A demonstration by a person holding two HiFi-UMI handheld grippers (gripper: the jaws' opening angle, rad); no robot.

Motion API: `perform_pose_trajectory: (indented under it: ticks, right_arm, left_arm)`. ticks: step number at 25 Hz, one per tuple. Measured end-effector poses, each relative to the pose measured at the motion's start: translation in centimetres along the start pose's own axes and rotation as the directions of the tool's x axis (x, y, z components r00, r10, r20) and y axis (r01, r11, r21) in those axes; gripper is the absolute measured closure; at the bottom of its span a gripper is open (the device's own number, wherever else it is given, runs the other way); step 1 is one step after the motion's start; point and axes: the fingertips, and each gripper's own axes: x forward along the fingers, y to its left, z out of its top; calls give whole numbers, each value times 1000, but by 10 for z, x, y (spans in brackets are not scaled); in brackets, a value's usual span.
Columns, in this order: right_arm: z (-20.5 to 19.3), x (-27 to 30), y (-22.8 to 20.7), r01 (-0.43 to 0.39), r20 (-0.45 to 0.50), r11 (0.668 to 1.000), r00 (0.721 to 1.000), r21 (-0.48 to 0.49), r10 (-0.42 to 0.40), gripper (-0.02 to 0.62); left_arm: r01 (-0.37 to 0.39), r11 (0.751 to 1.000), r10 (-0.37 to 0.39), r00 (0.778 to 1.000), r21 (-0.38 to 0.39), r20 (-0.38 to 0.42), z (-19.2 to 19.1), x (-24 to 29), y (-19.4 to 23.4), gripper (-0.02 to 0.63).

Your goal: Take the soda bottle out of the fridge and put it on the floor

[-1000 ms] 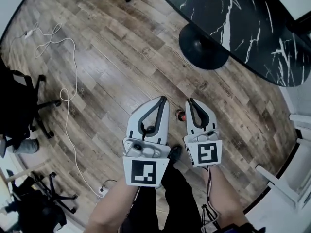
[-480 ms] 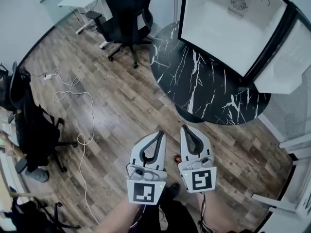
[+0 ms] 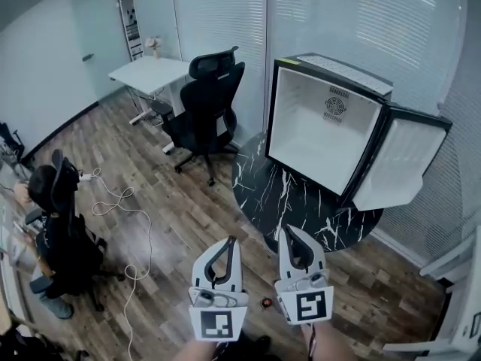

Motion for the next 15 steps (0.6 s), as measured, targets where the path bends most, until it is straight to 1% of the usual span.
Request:
perform_pose_trajectory:
  ticks: [2, 4, 6, 8, 11, 15]
  right_arm:
    - [23, 2, -1, -9, 9, 1000, 1000, -9, 9, 583]
    - [40, 6, 0, -26, 16, 1000, 1000, -16, 26, 583]
    - [51, 8, 0, -32, 16, 999, 999, -17, 32, 583]
    - [58, 8, -2, -29, 16, 999, 999, -14, 29, 583]
    - [61, 7, -4, -31, -3, 999, 1000, -12, 31, 583]
    - [68, 11, -6, -27, 1, 999, 1000, -24, 27, 583]
  left_arm:
    - [-29, 1000, 29, 1000, -5, 9, 18, 2, 10, 589]
    - [-48, 998, 48, 999, -36, -5, 26, 6, 17, 589]
    - [-53, 998, 53, 999, -27, 3, 35, 8, 20, 589]
    - [-56, 998, 56, 998, -13, 15, 44, 9, 23, 589]
    - [-65, 997, 66, 998, -41, 23, 52, 12, 26, 589]
    - [-77, 994, 79, 996, -81, 31, 56, 17, 30, 589]
